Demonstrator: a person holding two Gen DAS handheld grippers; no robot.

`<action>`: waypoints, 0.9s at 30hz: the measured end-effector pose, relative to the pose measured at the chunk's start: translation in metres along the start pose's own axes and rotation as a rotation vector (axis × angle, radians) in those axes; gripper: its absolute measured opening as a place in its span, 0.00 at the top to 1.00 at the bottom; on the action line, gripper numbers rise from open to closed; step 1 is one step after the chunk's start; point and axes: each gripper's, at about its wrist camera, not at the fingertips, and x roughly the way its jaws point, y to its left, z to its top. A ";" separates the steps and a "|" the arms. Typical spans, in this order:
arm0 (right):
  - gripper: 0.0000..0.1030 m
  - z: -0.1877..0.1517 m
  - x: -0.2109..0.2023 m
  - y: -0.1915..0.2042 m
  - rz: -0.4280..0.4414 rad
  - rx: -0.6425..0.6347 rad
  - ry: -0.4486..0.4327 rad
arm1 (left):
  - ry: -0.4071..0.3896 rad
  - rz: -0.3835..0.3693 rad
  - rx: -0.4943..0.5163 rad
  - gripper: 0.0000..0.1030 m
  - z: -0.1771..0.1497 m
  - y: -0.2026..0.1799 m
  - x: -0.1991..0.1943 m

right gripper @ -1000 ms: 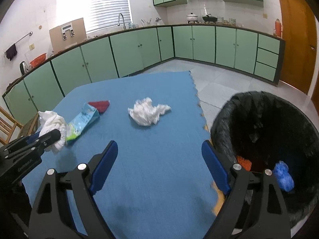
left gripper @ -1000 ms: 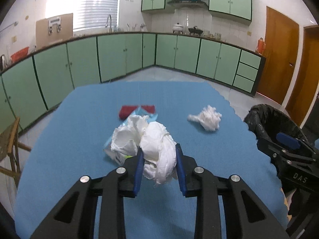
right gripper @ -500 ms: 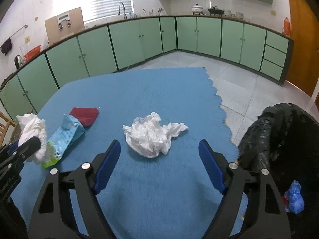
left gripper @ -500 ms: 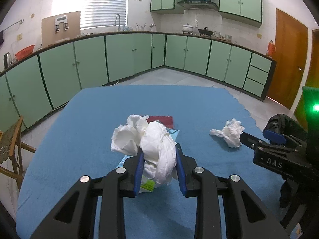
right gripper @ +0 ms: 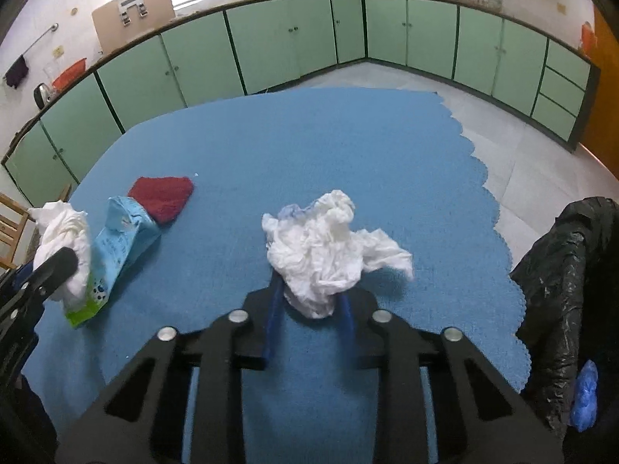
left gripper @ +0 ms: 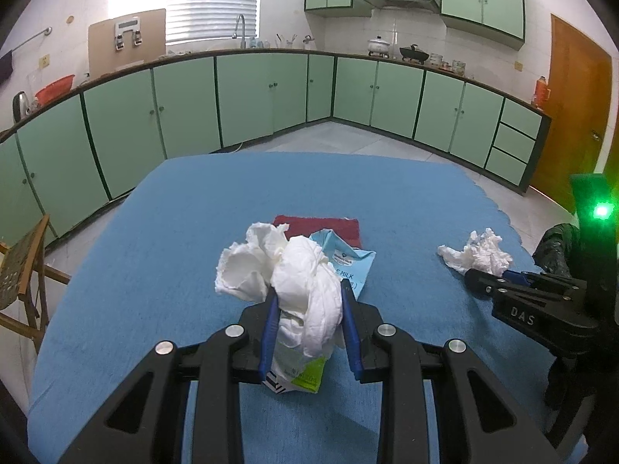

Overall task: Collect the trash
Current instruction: 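Carry both tissues over the bin and open both tools to drop them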

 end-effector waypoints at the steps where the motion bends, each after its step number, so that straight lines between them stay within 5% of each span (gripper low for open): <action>1: 0.78 -0.001 -0.003 0.000 0.006 0.002 -0.005 | -0.001 0.000 0.001 0.71 0.001 -0.001 -0.001; 17: 0.78 -0.019 -0.144 0.016 0.143 0.013 -0.189 | -0.095 -0.072 0.042 0.71 0.010 -0.029 -0.079; 27: 0.78 -0.037 -0.200 0.013 0.148 0.011 -0.239 | -0.146 -0.121 0.071 0.71 0.012 -0.052 -0.129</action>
